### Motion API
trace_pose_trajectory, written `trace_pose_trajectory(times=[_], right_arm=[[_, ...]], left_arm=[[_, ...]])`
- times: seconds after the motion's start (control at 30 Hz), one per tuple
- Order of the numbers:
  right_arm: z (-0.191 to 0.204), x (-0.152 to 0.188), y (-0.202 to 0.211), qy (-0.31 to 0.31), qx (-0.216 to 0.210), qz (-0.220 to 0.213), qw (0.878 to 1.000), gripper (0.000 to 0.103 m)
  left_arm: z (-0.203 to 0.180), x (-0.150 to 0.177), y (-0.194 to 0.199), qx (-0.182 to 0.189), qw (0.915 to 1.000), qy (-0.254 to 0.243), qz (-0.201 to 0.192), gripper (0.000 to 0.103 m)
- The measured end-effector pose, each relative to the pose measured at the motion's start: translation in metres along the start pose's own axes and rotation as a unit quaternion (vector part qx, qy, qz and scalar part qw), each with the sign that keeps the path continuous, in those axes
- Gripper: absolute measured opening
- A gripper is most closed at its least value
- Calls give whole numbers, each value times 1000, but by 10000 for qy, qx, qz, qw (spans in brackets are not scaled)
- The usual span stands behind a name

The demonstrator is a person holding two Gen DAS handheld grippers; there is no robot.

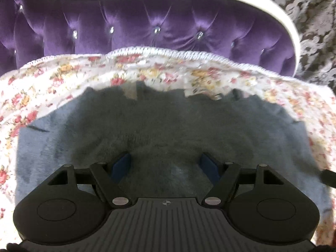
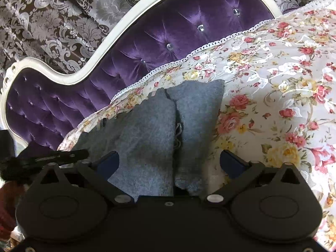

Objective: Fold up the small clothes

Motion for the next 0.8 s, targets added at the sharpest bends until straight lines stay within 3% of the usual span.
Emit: trace_pose_trajectory(times=[0.13, 0.27, 0.43, 0.8], right_arm=[[-4, -2, 0, -206, -255, 59, 9994, 103], [-8, -4, -2, -497, -610, 52, 9969, 103], [2, -5, -16, -410, -931, 145, 9947, 103], [12, 0, -20, -158, -1019, 97, 9946, 103]], left_arm=[[-10, 2, -3, -190, 9994, -286, -11, 78], [-8, 4, -2, -135, 9995, -270, -43, 79], [-9, 3, -2, -131, 9995, -295, -11, 79], [-7, 1, -1, -104, 9997, -240, -10, 79]])
Point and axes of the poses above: each gripper's, at about its wrist camera, not at the fingertips, and y roughly against the way its jaws point, z to its left, x to its underside, the point moved 5 cm from there along -y, roughly the way its jaws point, and after that the axes turned 1 degree about -z, right-handed, at the moved point
